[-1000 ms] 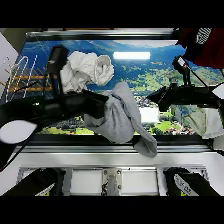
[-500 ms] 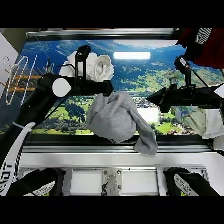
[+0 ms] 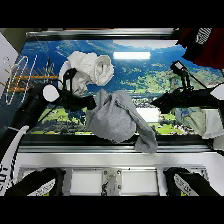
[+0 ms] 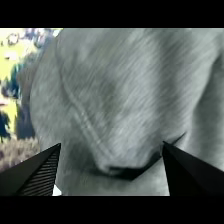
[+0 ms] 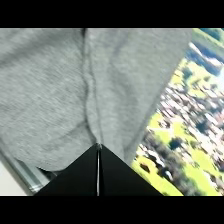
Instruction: Fold the clothes and pants, and hang the long-sleeved shirts on hangers.
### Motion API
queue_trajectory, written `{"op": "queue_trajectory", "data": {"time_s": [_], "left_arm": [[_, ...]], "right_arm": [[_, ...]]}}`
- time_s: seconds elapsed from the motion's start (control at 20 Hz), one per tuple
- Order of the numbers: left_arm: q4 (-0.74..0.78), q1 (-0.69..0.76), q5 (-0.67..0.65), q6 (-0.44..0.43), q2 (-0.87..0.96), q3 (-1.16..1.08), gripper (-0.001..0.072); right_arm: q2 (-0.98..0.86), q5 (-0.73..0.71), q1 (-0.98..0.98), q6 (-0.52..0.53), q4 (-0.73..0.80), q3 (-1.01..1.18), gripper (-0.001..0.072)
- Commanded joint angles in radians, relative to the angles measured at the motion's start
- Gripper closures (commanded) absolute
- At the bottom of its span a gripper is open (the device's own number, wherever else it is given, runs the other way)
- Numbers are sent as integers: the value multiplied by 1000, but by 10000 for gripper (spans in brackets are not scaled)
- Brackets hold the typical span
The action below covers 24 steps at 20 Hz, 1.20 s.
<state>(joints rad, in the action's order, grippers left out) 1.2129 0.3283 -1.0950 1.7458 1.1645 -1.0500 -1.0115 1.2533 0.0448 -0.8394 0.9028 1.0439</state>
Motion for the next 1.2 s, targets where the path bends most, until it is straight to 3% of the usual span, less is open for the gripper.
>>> {"op": "queue_trajectory", "data": {"time_s": [0.0, 0.05, 0.1, 0.15, 0.55, 0.6, 0.65, 0.75, 0.8, 0.85, 0.9, 1.15], "left_arm": [[-132, -5, 61, -34, -37, 163, 30], [-199, 0, 95, -74, -37, 195, 30], [-241, 10, 124, -98, -37, 217, 30], [-263, 23, 153, -106, -37, 233, 31], [-262, 51, 213, -112, 11, 254, 31], [-262, 32, 214, -112, 26, 254, 31], [-262, 7, 217, -113, 43, 254, 31], [-265, -41, 218, -115, 79, 254, 33], [-269, -59, 217, -115, 99, 254, 234], [-275, -69, 216, -115, 113, 254, 586], [-275, -70, 222, -116, 123, 254, 694], [-263, -122, 178, -184, -3, 52, 694]], "right_arm": [[-31, -74, -25, -242, 290, -16, 675], [-53, -68, -31, -242, 269, -30, 469], [-76, -66, -40, -243, 230, -47, 202], [-105, -66, -54, -242, 180, -65, 73], [-359, -180, -240, -247, 128, -100, 80], [-375, -201, -241, -259, 128, -100, 84], [-383, -218, -240, -265, 132, -100, 178], [-385, -236, -240, -265, 131, -100, 608], [-385, -236, -240, -265, 131, -98, 694], [-384, -236, -240, -265, 131, -97, 694], [-378, -235, -240, -265, 132, -96, 694], [-242, -117, -207, -270, 240, 51, 694]]}}
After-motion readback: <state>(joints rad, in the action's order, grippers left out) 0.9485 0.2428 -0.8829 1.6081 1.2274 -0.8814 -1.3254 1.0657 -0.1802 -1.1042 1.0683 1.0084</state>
